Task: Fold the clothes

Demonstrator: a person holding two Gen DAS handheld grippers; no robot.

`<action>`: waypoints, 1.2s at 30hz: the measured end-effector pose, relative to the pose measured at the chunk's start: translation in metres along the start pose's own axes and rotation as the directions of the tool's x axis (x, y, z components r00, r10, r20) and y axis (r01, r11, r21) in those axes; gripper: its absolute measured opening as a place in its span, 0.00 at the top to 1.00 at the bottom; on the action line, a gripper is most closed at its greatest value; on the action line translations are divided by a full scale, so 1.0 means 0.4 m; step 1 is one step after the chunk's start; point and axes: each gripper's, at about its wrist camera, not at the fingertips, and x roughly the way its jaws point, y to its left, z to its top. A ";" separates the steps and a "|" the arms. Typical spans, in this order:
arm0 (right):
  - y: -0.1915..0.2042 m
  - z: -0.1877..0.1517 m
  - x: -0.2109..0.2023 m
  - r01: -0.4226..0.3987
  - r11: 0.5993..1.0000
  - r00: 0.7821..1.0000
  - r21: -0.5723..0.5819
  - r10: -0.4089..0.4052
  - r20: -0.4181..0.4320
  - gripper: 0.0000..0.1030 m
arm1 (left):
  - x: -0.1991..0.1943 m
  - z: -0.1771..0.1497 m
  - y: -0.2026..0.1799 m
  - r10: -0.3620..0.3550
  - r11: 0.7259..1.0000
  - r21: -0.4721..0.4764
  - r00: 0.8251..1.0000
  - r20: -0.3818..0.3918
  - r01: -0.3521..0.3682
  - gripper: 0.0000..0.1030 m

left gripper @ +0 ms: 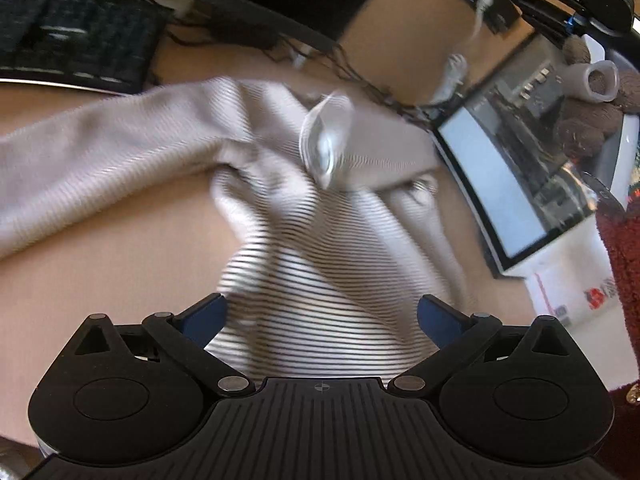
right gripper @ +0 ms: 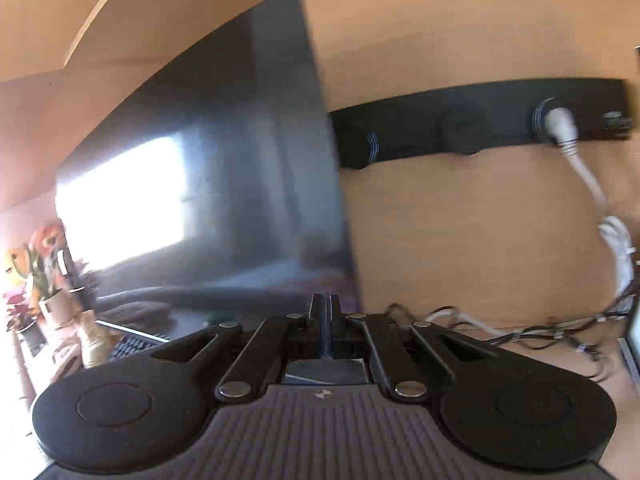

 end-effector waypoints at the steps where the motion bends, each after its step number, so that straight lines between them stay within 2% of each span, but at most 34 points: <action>1: 0.005 -0.004 0.011 -0.010 1.000 1.000 0.001 0.010 -0.004 0.98 | -0.009 -0.001 0.009 0.015 1.000 -0.008 1.000 0.008 -0.015 0.00; 4: -0.002 -0.028 0.021 -0.003 1.000 0.999 0.018 0.004 -0.035 0.88 | -0.028 0.008 0.018 0.037 0.999 -0.009 0.999 0.032 -0.037 0.00; 5: -0.008 -0.038 0.023 0.003 1.000 0.999 0.027 -0.002 -0.051 0.76 | -0.032 0.015 0.017 0.039 0.999 -0.004 0.998 0.041 -0.039 0.00; 7: -0.021 -0.072 -0.001 0.029 0.999 0.996 0.044 -0.025 -0.090 0.40 | -0.032 0.038 0.009 0.028 1.000 0.008 0.998 0.054 -0.029 0.00; 8: -0.026 -0.096 -0.022 0.043 0.998 0.993 0.050 -0.037 -0.113 0.31 | -0.030 0.054 0.002 0.015 1.000 0.019 0.998 0.058 -0.016 0.00; 9: -0.030 -0.120 -0.044 0.058 0.997 0.989 0.057 -0.050 -0.136 0.15 | -0.026 0.068 -0.002 0.000 1.000 0.030 0.998 0.062 -0.002 0.00; 11: -0.044 -0.175 -0.079 0.094 0.993 0.978 0.075 -0.078 -0.195 0.00 | -0.013 0.100 -0.016 -0.037 0.998 0.057 0.998 0.060 0.034 0.00; 14: -0.095 -0.296 -0.119 0.204 0.968 0.933 0.146 -0.147 -0.327 0.00 | 0.025 0.140 -0.033 -0.112 0.989 0.105 0.993 0.036 0.108 0.00; 16: -0.131 -0.383 -0.142 0.278 0.939 0.905 0.204 -0.184 -0.384 0.00 | 0.066 0.157 -0.038 -0.142 0.982 0.129 0.990 0.008 0.140 0.00; 19: -0.159 -0.477 -0.167 0.365 0.904 0.875 0.222 -0.252 -0.414 0.00 | 0.135 0.175 -0.047 -0.156 0.981 0.112 0.987 -0.041 0.160 0.00; 21: -0.167 -0.513 -0.171 0.393 0.902 0.868 0.180 -0.299 -0.396 0.00 | 0.161 0.186 -0.061 -0.170 0.979 0.106 0.985 -0.043 0.173 0.00; 22: -0.168 -0.524 -0.175 0.393 0.906 0.870 0.154 -0.312 -0.383 0.00 | 0.170 0.191 -0.071 -0.171 0.978 0.115 0.985 -0.036 0.174 0.00; 25: -0.179 -0.542 -0.171 0.337 0.938 0.891 0.074 -0.293 -0.346 0.00 | 0.192 0.200 -0.096 -0.138 0.981 0.138 0.990 -0.009 0.138 0.00; 27: -0.180 -0.556 -0.164 0.312 0.950 0.894 -0.031 -0.305 -0.330 0.00 | 0.207 0.203 -0.109 -0.114 0.984 0.136 0.993 0.002 0.113 0.00; 28: -0.187 -0.557 -0.166 0.303 0.952 0.895 -0.046 -0.301 -0.330 0.00 | 0.215 0.202 -0.110 -0.105 0.987 0.119 0.995 0.001 0.104 0.00; 32: -0.221 -0.547 -0.184 0.265 0.964 0.907 -0.031 -0.260 -0.330 0.00 | 0.252 0.203 -0.131 -0.043 0.994 0.098 0.999 -0.003 0.044 0.00; 36: -0.230 -0.545 -0.199 0.238 0.971 0.921 -0.002 -0.227 -0.316 0.00 | 0.282 0.235 -0.142 0.031 0.996 0.079 0.998 0.054 -0.035 0.00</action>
